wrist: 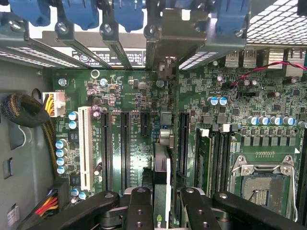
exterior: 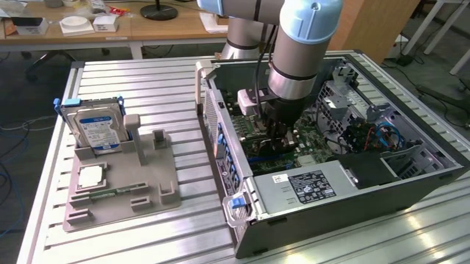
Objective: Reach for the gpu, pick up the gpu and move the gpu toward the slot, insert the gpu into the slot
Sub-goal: 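Insert the gpu into the slot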
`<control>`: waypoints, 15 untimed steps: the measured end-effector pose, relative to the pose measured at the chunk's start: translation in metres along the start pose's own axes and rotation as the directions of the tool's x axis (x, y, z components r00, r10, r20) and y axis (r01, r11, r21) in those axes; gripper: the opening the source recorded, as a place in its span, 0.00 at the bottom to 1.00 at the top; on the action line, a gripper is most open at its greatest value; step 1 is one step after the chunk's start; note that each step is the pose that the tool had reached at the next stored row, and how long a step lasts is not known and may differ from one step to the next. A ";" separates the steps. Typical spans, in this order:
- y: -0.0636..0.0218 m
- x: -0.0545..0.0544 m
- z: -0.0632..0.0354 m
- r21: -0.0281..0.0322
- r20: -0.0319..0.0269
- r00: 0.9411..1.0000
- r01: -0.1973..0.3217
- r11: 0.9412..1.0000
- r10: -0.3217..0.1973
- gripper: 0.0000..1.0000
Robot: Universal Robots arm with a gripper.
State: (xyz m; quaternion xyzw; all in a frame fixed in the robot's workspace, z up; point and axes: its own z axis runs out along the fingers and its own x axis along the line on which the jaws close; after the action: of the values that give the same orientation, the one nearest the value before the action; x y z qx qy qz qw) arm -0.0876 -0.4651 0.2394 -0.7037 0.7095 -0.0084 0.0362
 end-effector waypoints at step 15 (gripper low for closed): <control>0.0000 0.000 0.0004 0.000 0.000 1.000 0.000 1.000 0.000 0.27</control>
State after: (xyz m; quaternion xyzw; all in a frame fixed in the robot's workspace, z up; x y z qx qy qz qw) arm -0.0876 -0.4651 0.2390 -0.7038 0.7095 -0.0083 0.0362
